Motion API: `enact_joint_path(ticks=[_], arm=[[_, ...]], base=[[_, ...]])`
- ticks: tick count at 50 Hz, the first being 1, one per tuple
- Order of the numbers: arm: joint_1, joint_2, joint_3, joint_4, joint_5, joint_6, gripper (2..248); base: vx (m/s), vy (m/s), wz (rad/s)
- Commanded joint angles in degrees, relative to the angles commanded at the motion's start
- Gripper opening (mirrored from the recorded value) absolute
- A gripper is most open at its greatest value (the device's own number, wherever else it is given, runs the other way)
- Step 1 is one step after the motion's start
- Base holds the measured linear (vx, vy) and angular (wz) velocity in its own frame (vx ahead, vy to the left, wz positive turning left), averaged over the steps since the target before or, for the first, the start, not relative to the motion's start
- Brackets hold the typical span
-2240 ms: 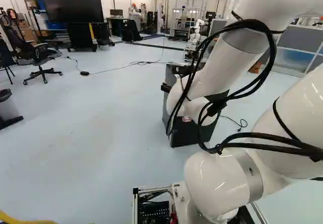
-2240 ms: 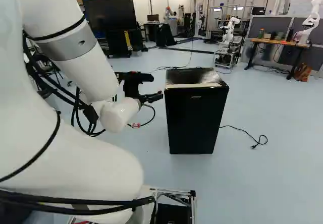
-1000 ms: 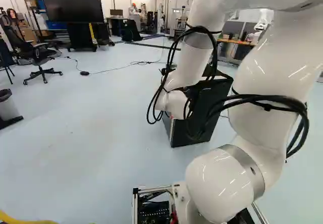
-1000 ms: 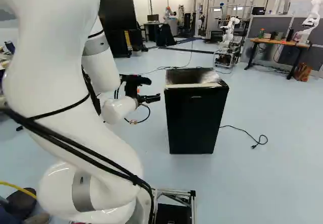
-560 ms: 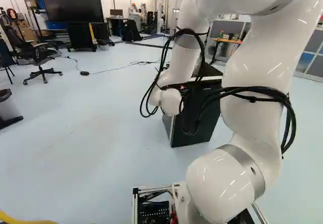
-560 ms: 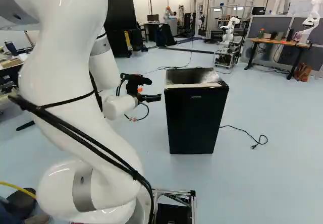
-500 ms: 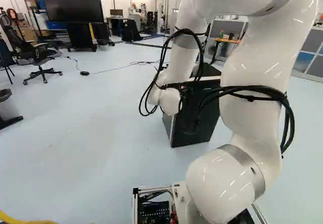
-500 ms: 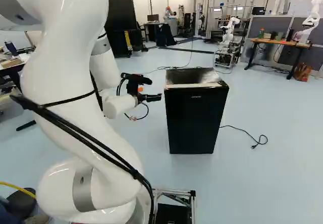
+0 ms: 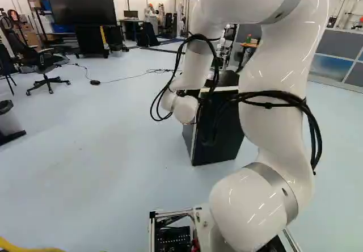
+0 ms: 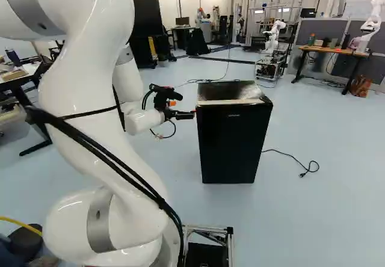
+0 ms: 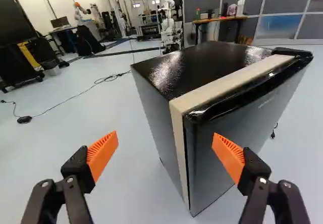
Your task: Grab a drink from the fridge
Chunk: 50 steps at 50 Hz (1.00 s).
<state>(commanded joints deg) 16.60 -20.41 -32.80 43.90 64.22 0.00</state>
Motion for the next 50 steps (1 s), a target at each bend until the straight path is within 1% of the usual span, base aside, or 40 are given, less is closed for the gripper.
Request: enact_joint_path(ticks=[11,33,41,50], arm=[[0.29,-1.2,-1.59,4.61,0.34,0.0,247],[1.21,-2.15,-2.76,13.81,1.01,0.0,247],[1.54,-3.54,-3.37,16.88,1.27,0.0,247],[1.81,-5.46,-4.17,19.52,1.74,0.0,247]], base=[[0.0,0.0,0.0],[0.0,0.0,0.0],[0.0,0.0,0.0],[0.0,0.0,0.0]])
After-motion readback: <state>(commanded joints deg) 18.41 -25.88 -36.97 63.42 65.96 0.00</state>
